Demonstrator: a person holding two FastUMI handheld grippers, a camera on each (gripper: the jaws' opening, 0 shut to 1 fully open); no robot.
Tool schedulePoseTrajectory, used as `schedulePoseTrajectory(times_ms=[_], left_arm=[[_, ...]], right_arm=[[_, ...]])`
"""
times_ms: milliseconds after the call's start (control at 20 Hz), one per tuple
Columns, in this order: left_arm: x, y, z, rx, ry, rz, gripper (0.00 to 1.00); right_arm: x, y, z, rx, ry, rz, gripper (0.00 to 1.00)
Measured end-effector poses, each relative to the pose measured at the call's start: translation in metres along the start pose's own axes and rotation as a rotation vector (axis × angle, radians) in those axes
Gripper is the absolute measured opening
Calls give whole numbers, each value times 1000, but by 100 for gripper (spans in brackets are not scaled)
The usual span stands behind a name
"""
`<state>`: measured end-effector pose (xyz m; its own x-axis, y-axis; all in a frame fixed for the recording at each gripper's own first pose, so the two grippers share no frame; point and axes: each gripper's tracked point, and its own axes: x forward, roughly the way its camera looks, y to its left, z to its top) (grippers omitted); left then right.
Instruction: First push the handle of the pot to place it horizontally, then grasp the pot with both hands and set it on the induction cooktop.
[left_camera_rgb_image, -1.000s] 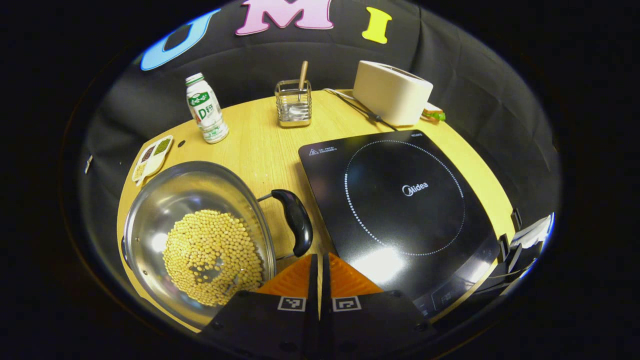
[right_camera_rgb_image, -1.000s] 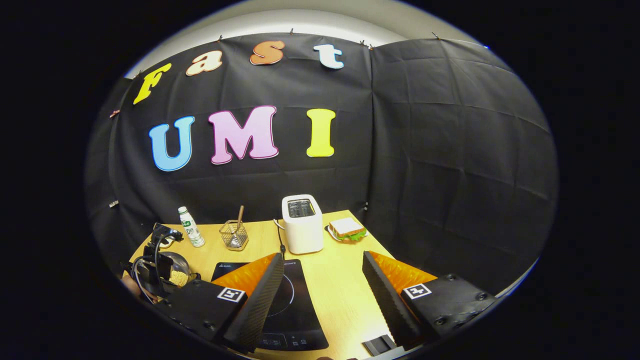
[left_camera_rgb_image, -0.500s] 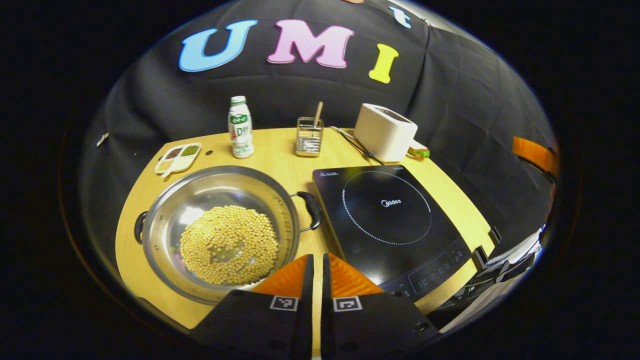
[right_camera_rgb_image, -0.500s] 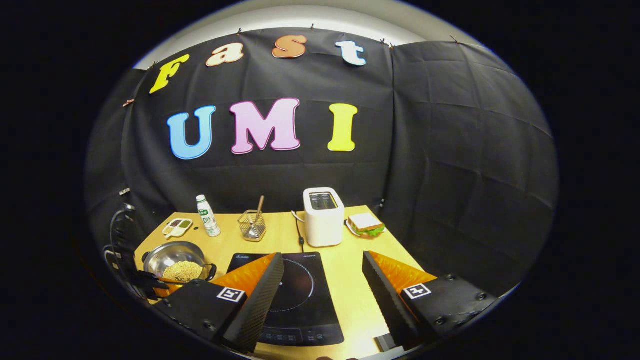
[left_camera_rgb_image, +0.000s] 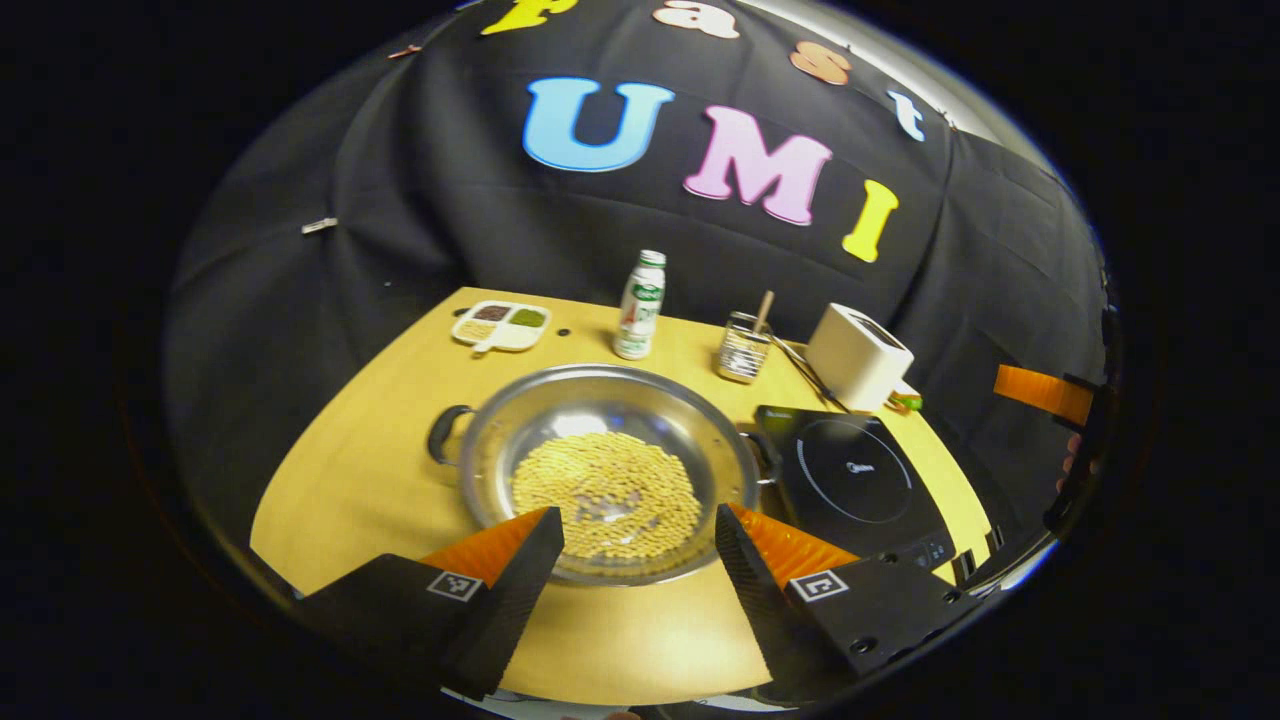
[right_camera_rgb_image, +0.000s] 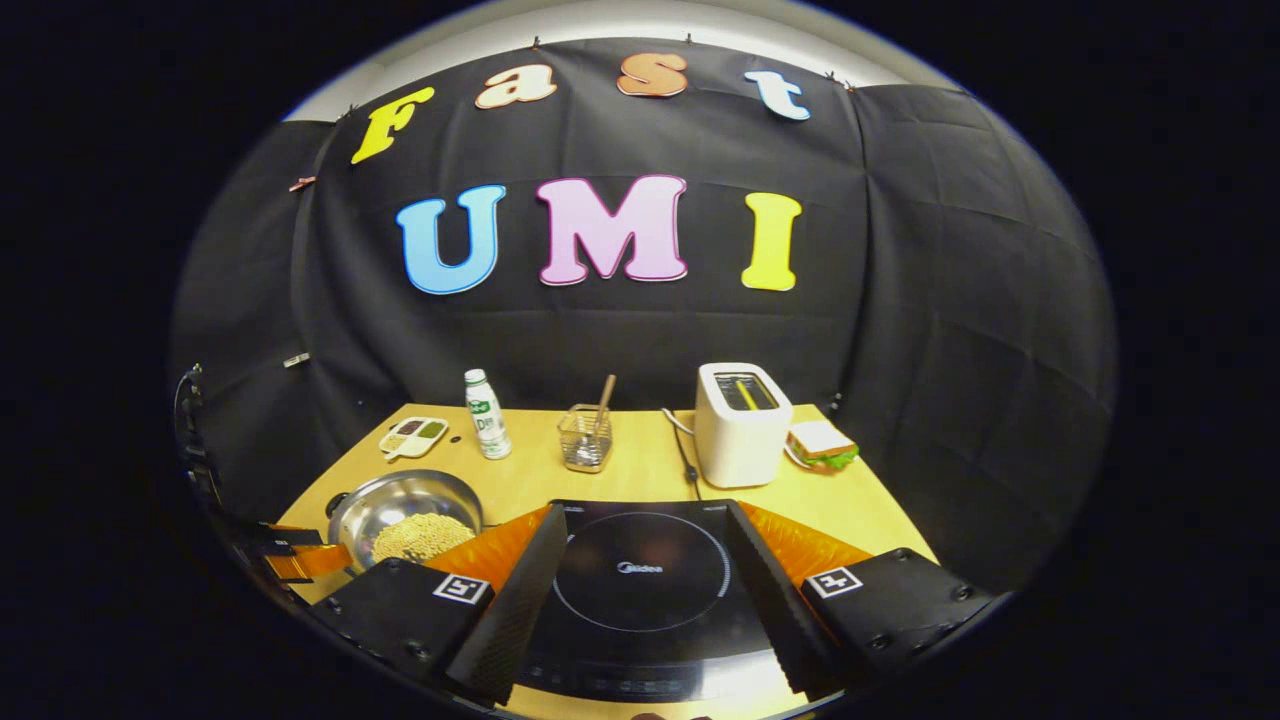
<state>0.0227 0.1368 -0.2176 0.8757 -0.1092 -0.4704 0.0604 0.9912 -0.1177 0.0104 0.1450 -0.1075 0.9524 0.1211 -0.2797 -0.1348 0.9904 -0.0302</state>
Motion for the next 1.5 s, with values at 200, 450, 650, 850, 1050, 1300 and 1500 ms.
schedulePoseTrajectory(times_ms=[200, 450, 650, 850, 1050, 1300, 1500], left_arm=[[-12, 59, 21, -24, -36, 81, 96], [-4, 119, 52, 38, -62, 139, 96], [17, 138, 63, 91, -63, 131, 95], [49, 143, 65, 80, -61, 106, 95], [81, 148, 64, 93, -59, 84, 95], [116, 154, 56, 86, -40, 63, 95], [136, 156, 50, 68, -28, 46, 96]], right_arm=[[28, 60, -10, 18, 50, 83, 99], [64, 107, -33, 5, 118, 130, 99], [99, 136, -54, -39, 157, 163, 99], [134, 150, -92, -23, 233, 186, 99], [163, 155, -122, 8, 293, 194, 99], [180, 165, -150, 13, 357, 207, 99], [181, 175, -167, 26, 415, 219, 99]])
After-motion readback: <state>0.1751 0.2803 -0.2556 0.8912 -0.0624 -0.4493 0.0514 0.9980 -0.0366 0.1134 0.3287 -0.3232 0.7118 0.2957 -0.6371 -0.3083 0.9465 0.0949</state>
